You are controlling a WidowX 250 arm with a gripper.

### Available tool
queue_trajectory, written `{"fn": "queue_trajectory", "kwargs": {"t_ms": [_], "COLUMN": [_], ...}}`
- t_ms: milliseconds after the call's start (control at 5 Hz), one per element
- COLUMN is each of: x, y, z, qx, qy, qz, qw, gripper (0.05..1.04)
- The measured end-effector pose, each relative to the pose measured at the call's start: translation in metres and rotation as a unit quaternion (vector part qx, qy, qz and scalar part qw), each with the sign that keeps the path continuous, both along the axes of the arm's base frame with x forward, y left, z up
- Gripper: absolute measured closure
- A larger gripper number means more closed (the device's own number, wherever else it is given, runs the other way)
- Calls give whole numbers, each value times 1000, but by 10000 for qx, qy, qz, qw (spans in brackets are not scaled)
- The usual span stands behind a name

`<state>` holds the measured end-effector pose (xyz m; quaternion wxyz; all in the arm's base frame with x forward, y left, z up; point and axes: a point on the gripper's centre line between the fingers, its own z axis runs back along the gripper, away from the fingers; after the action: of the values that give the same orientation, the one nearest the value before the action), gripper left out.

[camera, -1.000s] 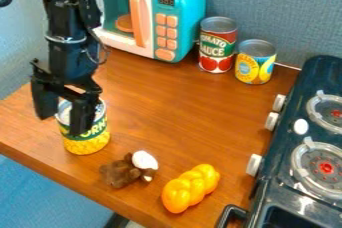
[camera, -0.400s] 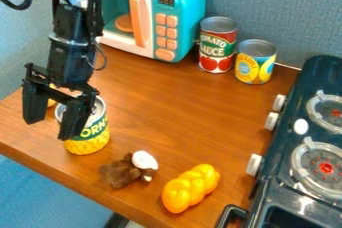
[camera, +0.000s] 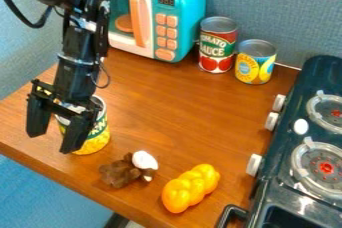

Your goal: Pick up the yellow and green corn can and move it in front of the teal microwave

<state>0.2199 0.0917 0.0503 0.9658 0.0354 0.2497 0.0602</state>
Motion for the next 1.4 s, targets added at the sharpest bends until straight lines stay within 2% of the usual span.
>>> {"fn": "queue_trajectory", "kwargs": {"t_ms": [200,400,600,800,1000,1200,1400], "x": [16,45,82,115,136,139,131], "y": [5,7,7,4,0,1,-1], "z": [-10,-10,-11,-10,-8,-3,-8], "qx": [32,-25,-159,-205,-182,-145,-154], "qy": [-33,-527,-1158,-1373,-1505,-1542,-1402], "qz": [45,32,24,-104,-193,-145,-92], "qw": [10000,9986,9931,9903,9883,9878,9900], "gripper": [79,79,79,79,79,79,79]}}
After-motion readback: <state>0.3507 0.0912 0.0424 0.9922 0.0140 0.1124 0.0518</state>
